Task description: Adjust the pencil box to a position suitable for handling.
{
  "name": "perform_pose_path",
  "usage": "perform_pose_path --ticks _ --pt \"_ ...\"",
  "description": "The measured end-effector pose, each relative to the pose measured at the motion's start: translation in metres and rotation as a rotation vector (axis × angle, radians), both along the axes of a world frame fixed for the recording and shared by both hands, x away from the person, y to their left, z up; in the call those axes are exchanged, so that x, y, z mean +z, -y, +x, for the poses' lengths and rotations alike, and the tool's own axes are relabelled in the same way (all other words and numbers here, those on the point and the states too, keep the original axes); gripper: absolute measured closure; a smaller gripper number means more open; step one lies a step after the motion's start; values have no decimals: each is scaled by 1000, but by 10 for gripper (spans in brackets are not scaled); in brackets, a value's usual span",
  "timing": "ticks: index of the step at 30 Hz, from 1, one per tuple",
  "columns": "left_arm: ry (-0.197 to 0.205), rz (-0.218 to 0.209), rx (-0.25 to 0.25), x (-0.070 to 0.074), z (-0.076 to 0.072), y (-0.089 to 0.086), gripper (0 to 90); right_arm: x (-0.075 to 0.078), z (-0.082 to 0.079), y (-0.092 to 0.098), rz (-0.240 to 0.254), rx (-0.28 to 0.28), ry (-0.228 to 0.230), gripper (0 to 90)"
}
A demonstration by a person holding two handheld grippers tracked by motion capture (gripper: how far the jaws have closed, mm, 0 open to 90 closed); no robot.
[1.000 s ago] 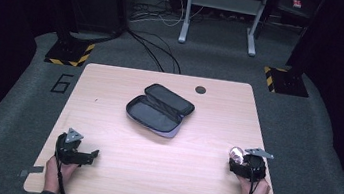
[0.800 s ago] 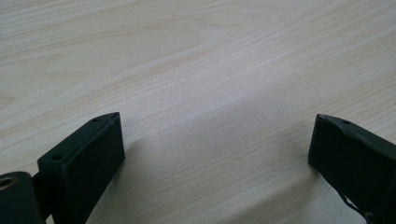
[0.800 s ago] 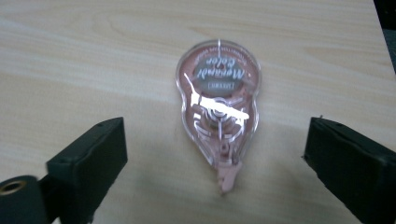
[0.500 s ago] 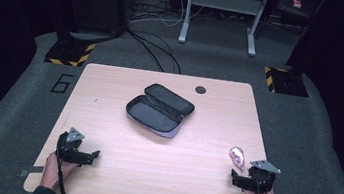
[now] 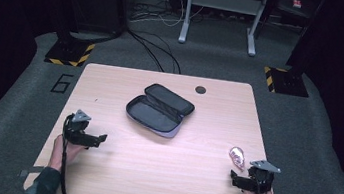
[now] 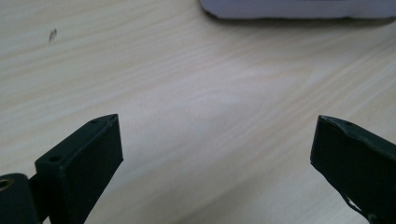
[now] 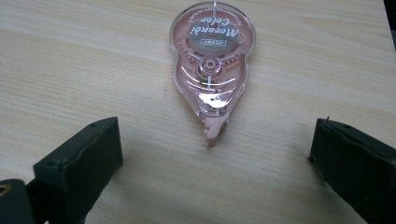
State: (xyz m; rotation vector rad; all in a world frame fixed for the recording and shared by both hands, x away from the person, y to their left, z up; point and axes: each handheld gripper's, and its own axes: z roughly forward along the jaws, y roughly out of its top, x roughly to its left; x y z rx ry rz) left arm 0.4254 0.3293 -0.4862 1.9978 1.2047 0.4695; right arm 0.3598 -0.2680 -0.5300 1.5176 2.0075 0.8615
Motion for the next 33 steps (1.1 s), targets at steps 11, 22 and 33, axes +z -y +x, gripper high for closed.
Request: perform_pose_path --ticks 11,22,33 --pt "-4 32 -42 19 45 28 17 0 0 0 5 -5 -2 31" --pt "-24 52 -80 29 93 48 110 0 0 1 4 -4 2 41" --pt "-39 63 -16 19 122 66 377 0 -1 0 6 -8 3 47"
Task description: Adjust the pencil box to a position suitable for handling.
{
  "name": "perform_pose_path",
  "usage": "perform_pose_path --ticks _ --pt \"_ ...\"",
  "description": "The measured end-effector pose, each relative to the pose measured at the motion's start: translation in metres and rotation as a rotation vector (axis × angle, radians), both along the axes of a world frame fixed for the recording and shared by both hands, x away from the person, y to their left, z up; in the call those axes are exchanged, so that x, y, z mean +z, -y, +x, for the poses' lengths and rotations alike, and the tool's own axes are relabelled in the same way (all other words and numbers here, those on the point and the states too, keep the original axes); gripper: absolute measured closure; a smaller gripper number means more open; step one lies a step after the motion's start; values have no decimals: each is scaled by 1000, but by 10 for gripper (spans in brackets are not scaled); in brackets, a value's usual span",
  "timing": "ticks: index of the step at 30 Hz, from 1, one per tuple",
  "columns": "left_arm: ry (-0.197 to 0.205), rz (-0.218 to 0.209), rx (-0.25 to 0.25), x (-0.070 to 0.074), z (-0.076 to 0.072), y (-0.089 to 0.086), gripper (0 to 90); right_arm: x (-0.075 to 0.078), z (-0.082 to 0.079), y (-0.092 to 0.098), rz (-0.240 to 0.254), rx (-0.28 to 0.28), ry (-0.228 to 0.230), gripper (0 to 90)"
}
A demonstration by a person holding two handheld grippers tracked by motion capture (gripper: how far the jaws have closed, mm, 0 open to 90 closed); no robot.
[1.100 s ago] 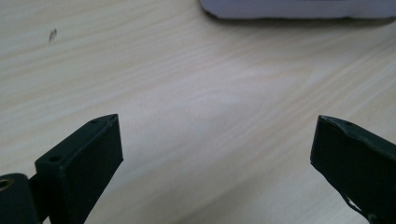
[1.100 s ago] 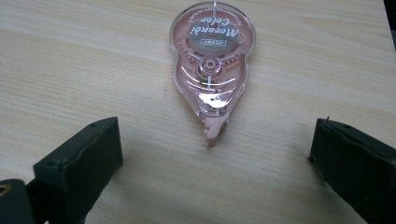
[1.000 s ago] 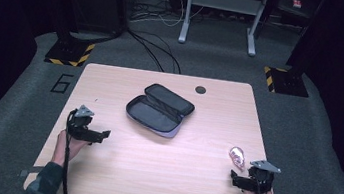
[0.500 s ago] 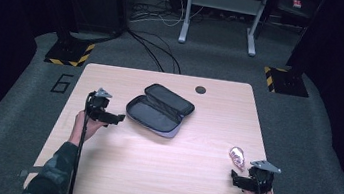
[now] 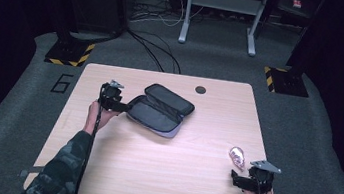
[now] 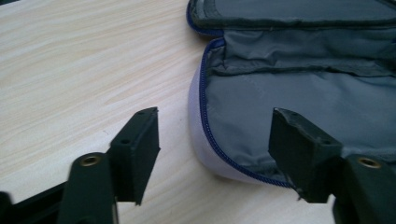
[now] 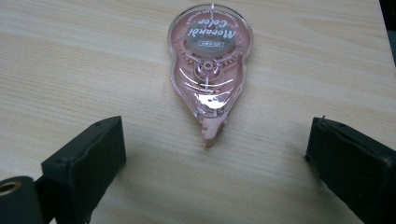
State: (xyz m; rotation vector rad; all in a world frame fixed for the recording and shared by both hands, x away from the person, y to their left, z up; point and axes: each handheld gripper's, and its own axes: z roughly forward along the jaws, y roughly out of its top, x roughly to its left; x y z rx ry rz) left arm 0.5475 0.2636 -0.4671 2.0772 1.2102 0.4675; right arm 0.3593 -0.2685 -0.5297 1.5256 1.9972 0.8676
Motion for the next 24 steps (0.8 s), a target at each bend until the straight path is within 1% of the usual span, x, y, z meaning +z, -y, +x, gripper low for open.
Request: perform_pose_path --ticks 1,2,3,4,5,6,8,9,10,11,12,14,16,17,18,19,23,24 --pt "-4 12 0 -1 2 0 400 0 0 0 1 0 5 49" --pt "-4 15 6 -2 3 2 427 0 0 0 1 0 4 49" --pt "-8 18 -7 -3 4 2 452 0 0 0 1 0 4 49" --pt "-6 19 -1 -5 5 3 476 0 0 0 1 -1 5 51" --pt "-18 22 -5 -6 6 4 501 0 0 0 1 -1 5 54" --pt "-20 8 -9 -9 7 4 529 0 0 0 0 -2 3 54" --pt "-20 17 7 -13 9 6 578 0 0 0 1 -1 6 57" --pt "-26 4 4 -15 10 6 605 0 0 0 1 0 7 62" --pt "-26 7 5 -17 10 7 633 0 0 0 2 1 7 64" --pt "-24 10 20 -18 10 9 668 0 -1 0 0 -1 5 64" --pt "-27 11 20 -19 11 9 701 0 -1 0 1 -1 5 64" --pt "-29 28 33 -20 10 11 756 0 -1 0 1 0 5 64" --pt "-27 29 47 -21 10 12 801 0 -1 0 2 0 5 64" --pt "-28 35 45 -21 9 11 820 0 -1 0 1 -1 5 65" --pt "-31 33 55 -22 8 12 835 0 -1 0 0 0 6 65" --pt "-32 35 54 -22 8 13 845 0 -1 0 0 0 6 65" --pt "-24 42 70 -24 1 15 862 0 -1 0 0 1 5 65" --pt "-31 41 70 -24 -2 15 863 0 -1 0 0 0 6 65"
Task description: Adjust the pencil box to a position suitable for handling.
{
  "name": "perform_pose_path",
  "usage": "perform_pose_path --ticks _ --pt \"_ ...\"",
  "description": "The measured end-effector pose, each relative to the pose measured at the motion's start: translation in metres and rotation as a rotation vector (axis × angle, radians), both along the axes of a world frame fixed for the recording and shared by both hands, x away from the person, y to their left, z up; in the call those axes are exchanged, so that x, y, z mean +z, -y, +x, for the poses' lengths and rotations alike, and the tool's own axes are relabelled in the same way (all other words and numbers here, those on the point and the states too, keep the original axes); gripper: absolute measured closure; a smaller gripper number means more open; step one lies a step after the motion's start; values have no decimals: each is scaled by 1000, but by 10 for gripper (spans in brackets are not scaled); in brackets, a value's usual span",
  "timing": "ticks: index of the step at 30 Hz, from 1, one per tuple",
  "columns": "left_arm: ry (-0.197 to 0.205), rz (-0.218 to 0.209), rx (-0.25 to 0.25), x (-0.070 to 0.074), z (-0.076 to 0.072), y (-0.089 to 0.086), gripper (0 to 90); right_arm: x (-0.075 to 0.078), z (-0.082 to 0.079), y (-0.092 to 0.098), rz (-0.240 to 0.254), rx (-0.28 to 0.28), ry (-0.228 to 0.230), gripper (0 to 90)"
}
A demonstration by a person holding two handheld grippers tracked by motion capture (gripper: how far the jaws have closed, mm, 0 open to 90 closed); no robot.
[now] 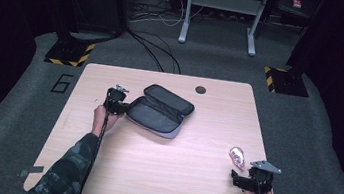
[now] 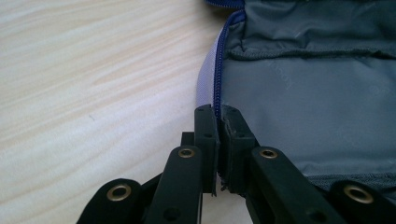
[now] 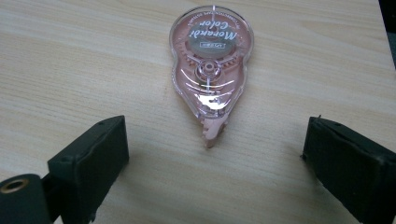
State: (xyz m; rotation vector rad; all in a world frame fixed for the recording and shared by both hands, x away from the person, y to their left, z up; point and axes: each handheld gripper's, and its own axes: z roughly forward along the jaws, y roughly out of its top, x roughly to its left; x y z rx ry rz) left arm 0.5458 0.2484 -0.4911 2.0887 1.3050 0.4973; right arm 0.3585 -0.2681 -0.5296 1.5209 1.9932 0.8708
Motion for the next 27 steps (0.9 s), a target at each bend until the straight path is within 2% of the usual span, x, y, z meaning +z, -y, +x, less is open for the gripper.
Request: perform_pose_path --ticks 2,5,10,11,15,20,27 --pt "-7 -11 14 1 -4 1 862 0 0 0 0 0 0 65" --pt "5 -13 27 3 -11 4 858 0 0 0 1 -1 0 65" --pt "-5 -44 51 3 -25 9 856 0 0 0 2 0 0 66" --pt "-6 -37 44 3 -27 9 856 0 0 0 3 -1 0 66" --pt "-12 -58 65 3 -39 12 860 0 0 0 4 -2 -1 66" --pt "-16 -67 63 3 -54 12 854 0 0 0 4 -2 0 66" --pt "0 -102 57 4 -75 16 828 0 0 0 5 -1 1 68"
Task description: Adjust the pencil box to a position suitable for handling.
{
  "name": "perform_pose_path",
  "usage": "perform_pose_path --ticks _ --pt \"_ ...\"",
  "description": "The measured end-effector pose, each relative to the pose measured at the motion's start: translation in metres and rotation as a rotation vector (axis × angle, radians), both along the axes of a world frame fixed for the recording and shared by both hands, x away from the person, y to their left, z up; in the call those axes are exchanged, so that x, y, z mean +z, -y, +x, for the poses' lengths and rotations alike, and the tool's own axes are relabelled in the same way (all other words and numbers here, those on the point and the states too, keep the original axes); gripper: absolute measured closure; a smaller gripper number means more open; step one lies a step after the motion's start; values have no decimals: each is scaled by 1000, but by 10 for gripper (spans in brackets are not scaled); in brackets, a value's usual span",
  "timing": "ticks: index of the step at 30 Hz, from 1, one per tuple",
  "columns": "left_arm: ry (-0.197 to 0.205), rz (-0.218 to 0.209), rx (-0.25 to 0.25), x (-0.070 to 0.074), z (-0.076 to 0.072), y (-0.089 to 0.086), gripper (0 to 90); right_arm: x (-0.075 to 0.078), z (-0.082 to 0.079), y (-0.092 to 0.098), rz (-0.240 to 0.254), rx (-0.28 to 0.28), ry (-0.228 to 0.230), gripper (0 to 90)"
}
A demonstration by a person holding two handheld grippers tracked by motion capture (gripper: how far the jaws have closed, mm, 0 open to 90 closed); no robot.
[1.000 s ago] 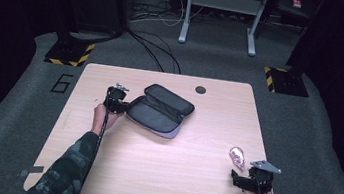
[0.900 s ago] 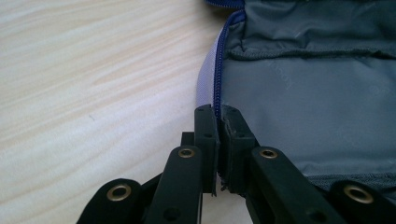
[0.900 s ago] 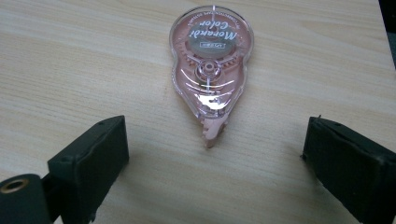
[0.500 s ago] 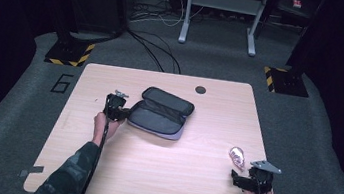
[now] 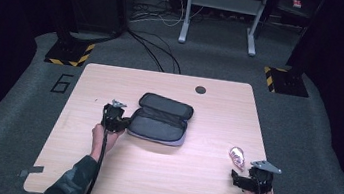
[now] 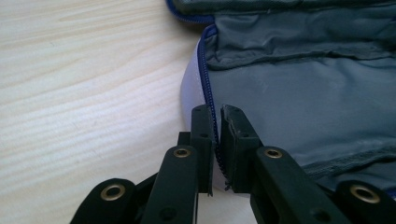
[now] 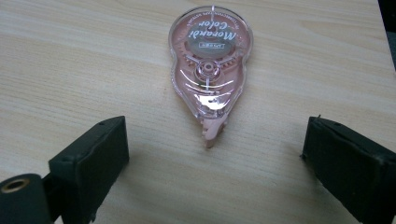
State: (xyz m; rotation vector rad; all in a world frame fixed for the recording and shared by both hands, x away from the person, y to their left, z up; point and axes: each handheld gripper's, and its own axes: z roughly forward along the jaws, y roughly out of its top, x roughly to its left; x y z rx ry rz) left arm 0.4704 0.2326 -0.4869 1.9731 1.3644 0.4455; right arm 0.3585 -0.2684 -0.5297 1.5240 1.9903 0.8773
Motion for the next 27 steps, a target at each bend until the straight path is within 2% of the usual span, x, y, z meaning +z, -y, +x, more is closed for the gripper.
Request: perform_pose_path --ticks 6,12,17,20,21,23,24,26,27 --pt "9 13 -32 -3 -12 5 832 0 0 0 0 -1 0 69" --pt "6 -2 -53 -6 -24 12 852 0 0 0 0 -1 0 70" --pt "14 4 -83 -8 -32 17 858 0 0 0 0 -2 0 70" --pt "21 -21 -84 -9 -38 22 861 0 0 0 0 -2 0 70" --pt "23 -12 -95 -9 -39 23 860 0 0 0 0 -1 0 70" --pt "26 -28 -95 -9 -43 26 859 0 0 0 0 -1 0 71" --pt "18 -18 -107 -9 -45 27 858 0 0 0 0 -2 0 71" --pt "32 -54 -84 -11 -49 31 855 0 0 0 1 -2 0 71" --pt "30 -49 -91 -11 -51 31 852 0 0 0 1 -2 0 71"
